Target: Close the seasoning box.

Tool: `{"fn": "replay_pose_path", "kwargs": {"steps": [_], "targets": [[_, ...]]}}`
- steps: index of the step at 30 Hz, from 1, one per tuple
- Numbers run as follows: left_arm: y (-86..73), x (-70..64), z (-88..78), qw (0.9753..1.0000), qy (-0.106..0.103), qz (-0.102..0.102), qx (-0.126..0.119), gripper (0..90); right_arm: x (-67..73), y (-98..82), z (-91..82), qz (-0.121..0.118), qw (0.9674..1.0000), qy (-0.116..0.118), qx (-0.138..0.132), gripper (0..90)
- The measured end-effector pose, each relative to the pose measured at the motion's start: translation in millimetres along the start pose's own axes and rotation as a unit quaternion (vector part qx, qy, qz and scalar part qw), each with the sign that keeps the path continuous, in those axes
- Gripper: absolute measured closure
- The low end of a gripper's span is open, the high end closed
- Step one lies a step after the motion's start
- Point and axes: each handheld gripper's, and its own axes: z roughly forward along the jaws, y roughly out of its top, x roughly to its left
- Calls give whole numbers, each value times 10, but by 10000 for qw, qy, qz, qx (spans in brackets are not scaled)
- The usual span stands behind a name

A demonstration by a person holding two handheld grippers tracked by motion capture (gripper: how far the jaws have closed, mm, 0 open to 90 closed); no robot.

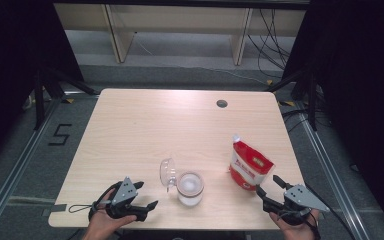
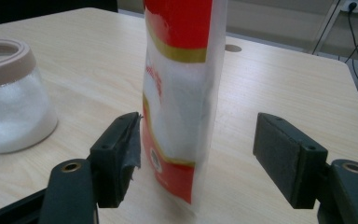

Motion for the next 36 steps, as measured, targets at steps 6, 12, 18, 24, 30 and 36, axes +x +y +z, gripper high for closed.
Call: {"fn": "replay_pose_path", "kwargs": {"steps": [6, 12, 18, 24, 30, 36], "targets": [[4, 1, -3, 9999, 21, 89, 49, 206, 47, -20, -36, -173, 9998, 14, 109, 308], [1, -6, 0, 10000, -30, -5, -23, 206, 69, -57, -92, -50, 9997, -14, 257, 295], [-1, 1, 2, 9999, -22, -6, -103, 206, 90, -78, -137, -38, 9995, -7, 306, 288], [9, -8, 3, 9999, -52, -24, -96, 206, 84, -87, -139, -235, 9993, -13, 287, 287], [13, -7, 1, 10000, -61, -73, -4, 213, 101, -94, -141, -192, 9989, -16, 416, 292], [29, -12, 12, 9999, -48, -101, -32, 234, 77, -105, -126, -326, 9986, -31, 417, 292]]}}
